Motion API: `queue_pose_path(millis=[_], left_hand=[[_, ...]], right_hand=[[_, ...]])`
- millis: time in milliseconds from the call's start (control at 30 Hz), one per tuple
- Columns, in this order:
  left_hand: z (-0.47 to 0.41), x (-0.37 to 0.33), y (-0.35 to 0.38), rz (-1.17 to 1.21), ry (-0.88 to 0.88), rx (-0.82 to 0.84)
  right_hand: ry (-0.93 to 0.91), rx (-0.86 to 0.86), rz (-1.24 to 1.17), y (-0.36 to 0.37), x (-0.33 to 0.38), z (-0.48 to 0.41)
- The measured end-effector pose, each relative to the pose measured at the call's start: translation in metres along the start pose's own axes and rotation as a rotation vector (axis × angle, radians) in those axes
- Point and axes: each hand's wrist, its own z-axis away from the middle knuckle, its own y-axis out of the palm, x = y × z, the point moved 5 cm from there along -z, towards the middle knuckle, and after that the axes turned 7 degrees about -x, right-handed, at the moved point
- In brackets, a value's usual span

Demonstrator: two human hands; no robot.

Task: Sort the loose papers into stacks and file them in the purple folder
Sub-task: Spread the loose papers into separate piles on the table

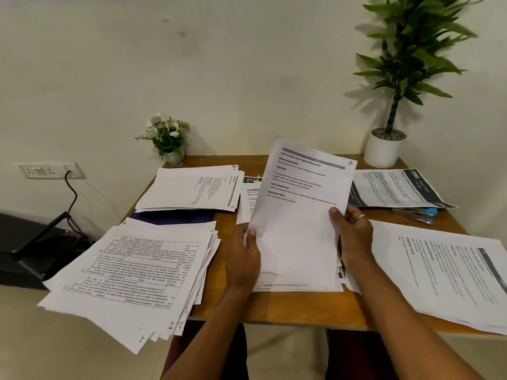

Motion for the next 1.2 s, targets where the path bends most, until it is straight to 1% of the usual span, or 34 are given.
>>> queue_pose_path(millis=[100,233,300,333,400,433,500,533,600,700,800,867,967,1100,1200], left_hand=[[0.002,-0.004,-0.001,0.034,-0.024,0.009],[-0.010,-0.024,-0.010,0.150,-0.129,0.004],[-0.025,-0.037,-0.022,0.274,-0.256,-0.024],[-0.032,-0.041,-0.027,0.376,-0.356,-0.021],[-0.039,-0.047,-0.031,0.671,-0.558,0.062],[-0.039,-0.050,-0.031,0.742,-0.608,0.139],[-0.032,-0.056,-0.031,0.688,-0.642,0.286],[-0.030,-0.055,-0.032,0.627,-0.650,0.310],[-0.035,-0.049,-0.039,0.534,-0.667,0.253],[-0.063,-0.032,-0.062,0.402,-0.685,0.103],[-0.105,-0.008,-0.098,0.273,-0.663,-0.022],[-0.130,0.010,-0.120,0.187,-0.668,-0.045],[-0.164,0.034,-0.150,0.103,-0.642,-0.087],[-0.199,0.053,-0.171,-0.066,-0.536,-0.110],[-0.213,0.060,-0.177,-0.209,-0.466,-0.132]], right_hand=[[0.009,0.038,0.045,0.005,0.015,-0.007],[0.128,0.086,0.086,0.020,0.031,-0.020],[0.165,0.060,0.013,0.028,0.034,-0.022],[0.184,0.039,-0.035,0.033,0.034,-0.020],[0.227,-0.001,-0.082,0.044,0.031,-0.015],[0.248,-0.005,-0.087,0.050,0.028,-0.010],[0.288,0.031,-0.116,0.066,0.020,0.003],[0.302,0.062,-0.145,0.076,0.017,0.011],[0.324,0.125,-0.200,0.097,0.010,0.026],[0.373,0.194,-0.212,0.125,-0.002,0.042],[0.408,0.184,-0.178,0.142,-0.012,0.041],[0.423,0.143,-0.126,0.148,-0.017,0.035],[0.385,0.132,0.039,0.167,-0.023,0.028],[0.286,0.203,0.214,0.208,-0.028,0.029],[0.283,0.309,0.283,0.230,-0.036,0.030]])
